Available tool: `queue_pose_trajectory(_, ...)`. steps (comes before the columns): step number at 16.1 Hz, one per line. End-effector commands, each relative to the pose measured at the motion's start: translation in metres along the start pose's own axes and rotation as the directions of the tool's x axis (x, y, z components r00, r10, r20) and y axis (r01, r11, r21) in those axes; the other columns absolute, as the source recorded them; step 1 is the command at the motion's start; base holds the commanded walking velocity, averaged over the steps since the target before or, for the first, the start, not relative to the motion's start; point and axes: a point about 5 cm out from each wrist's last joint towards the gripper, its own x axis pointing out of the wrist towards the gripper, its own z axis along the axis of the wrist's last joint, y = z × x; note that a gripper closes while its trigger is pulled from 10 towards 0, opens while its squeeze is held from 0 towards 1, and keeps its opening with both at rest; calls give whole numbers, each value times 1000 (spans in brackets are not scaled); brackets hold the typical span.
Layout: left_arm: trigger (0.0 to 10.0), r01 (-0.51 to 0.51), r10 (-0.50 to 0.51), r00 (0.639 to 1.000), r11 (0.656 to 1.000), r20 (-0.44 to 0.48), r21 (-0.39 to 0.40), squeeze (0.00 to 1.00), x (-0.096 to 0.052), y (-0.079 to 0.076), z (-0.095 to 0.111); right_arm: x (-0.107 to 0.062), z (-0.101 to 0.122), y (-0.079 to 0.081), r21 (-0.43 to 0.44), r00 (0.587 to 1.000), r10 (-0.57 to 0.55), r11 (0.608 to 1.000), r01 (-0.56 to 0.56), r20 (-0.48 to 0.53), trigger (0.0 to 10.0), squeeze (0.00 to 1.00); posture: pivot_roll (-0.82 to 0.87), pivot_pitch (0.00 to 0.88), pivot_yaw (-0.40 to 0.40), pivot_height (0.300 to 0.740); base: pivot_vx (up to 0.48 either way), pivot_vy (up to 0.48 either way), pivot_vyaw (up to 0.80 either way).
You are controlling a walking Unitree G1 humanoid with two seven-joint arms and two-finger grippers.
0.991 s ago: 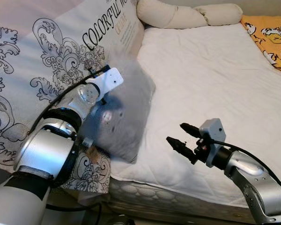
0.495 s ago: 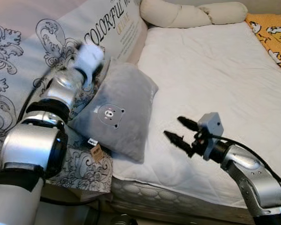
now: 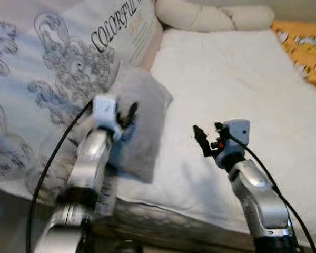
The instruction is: Clean up the room
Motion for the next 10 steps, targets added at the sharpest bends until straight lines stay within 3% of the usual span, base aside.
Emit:
queue_pose_trajectory(1, 10000, -25, 25, 1000, 999, 4, 43, 992, -12, -5, -2, -6, -9, -14, -34, 994, -110, 993, 109, -18, 10000, 0, 70, 0, 37, 740, 0, -480, 0)
queue_pose_trajectory(4, 10000, -115, 123, 987, 990, -99, 87, 973, -54, 6, -26, -11, -18, -16, -67, 987, -156, 986, 153, -49, 10000, 0, 65, 0, 36, 740, 0, -480, 0)
queue_pose_trajectory(7, 10000, -169, 182, 973, 981, -140, 101, 973, -70, 12, -30, -12, -23, -20, -47, 975, -213, 976, 210, -60, 10000, 0, 75, 0, 31, 740, 0, -480, 0)
queue_pose_trajectory(10, 10000, -196, 212, 960, 975, -182, 106, 969, -81, 9, -36, -21, -33, -23, -41, 961, -263, 965, 260, -91, 10000, 0, 62, 0, 33, 740, 0, -480, 0)
